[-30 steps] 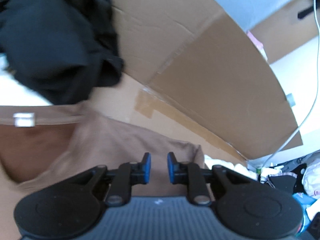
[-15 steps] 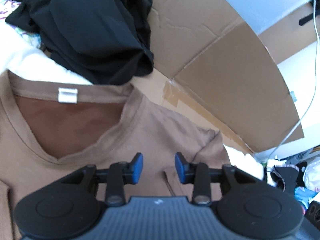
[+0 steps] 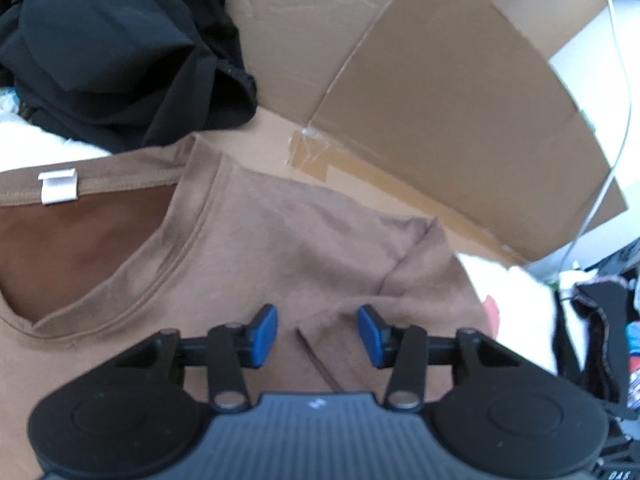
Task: Fold clothes
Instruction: 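Open the right tool and lift it away from the folded shirt, then press the folded brown sleeve flat with the left tool, closing and opening it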
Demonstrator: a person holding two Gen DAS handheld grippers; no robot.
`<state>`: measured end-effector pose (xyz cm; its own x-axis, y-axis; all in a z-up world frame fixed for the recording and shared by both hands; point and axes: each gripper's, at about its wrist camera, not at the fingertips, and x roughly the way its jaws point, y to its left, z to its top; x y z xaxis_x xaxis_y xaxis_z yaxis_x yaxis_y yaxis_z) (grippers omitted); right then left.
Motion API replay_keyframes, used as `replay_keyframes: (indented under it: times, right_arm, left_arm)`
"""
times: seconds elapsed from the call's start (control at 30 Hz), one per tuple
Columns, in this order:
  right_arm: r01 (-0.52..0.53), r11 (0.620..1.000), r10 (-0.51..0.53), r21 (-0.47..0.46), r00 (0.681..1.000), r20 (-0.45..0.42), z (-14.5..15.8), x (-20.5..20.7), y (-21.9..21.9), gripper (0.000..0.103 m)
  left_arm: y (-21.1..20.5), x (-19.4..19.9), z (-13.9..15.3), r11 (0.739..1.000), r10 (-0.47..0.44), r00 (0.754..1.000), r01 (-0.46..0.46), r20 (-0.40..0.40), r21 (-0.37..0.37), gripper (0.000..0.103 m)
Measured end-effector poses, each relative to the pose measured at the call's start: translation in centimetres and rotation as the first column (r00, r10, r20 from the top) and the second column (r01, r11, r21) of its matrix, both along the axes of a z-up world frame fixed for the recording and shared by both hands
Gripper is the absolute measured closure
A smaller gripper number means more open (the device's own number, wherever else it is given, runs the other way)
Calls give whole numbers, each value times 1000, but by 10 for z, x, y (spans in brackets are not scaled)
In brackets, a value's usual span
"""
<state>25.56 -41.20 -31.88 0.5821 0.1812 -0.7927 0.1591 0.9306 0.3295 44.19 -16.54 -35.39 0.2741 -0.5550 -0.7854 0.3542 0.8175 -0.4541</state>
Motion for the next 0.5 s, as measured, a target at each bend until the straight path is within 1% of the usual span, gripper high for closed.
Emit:
replay_keyframes:
  times: [0.07,0.1,0.13,0.3,0.43,0.5]
  right_arm:
    - [-7,1000,7,-19,1000,-15,-5,-6,-5,38]
    - [-13,1000,13,-27,1000,-21,-8,-8,-6,38]
    - [-22,999,21,-37,999,-28,-11,-11,-7,38]
    - [-69,995,65,-71,996,-63,-22,-19,-3,38]
    - [-95,990,88,-105,994,-70,-24,-23,3,38]
    - [-98,988,90,-122,994,-67,-23,-24,4,38]
  left_arm:
    - [4,-1,-1,1000,17,999,-18,-36,-13,93]
    - [7,-2,-1,999,25,998,-26,-50,-22,97]
    - [12,-4,1,999,28,998,-30,-57,-31,98]
    - [23,-12,7,999,28,997,-30,-65,-28,100]
    - [33,-20,11,998,52,995,-54,-91,-25,100]
    - [38,-24,12,998,61,993,-62,-104,-12,100]
